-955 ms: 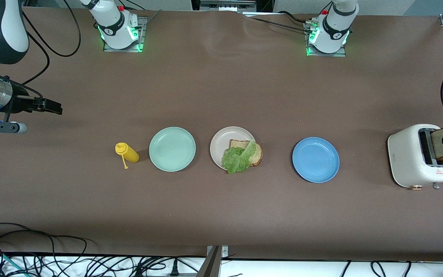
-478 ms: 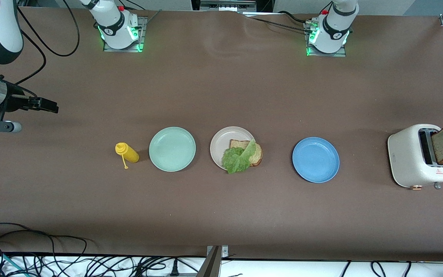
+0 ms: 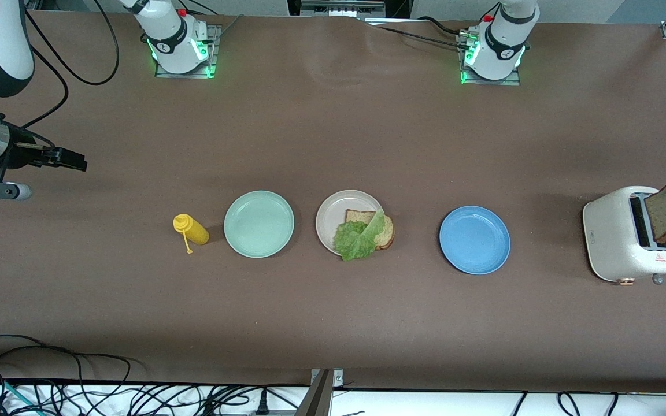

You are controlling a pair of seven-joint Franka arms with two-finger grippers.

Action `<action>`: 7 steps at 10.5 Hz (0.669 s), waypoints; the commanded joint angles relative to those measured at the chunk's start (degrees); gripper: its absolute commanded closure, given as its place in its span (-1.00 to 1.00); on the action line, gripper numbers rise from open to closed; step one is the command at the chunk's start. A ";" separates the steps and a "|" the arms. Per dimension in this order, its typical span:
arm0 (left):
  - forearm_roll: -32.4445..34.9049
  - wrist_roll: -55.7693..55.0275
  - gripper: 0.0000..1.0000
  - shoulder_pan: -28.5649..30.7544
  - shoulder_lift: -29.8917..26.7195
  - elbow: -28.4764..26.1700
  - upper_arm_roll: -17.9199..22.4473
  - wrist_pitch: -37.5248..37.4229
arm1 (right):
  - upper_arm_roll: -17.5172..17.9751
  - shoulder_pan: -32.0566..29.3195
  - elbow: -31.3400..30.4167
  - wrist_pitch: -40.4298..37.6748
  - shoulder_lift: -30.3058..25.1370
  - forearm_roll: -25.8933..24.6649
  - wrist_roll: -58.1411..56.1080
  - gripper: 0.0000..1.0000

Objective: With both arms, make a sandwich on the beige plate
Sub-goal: 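Grasp the toast slice and pull it out of the toaster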

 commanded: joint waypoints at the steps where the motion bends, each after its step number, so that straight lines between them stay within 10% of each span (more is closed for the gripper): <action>1: -0.88 0.23 1.00 -0.24 0.27 2.64 -6.89 -3.35 | 0.30 -0.45 1.05 -0.31 0.54 -0.18 -0.22 -1.00; 7: -8.50 -8.03 1.00 -16.57 9.29 2.99 -11.75 -2.31 | 0.38 -0.10 1.05 -0.22 0.89 0.00 0.66 -1.00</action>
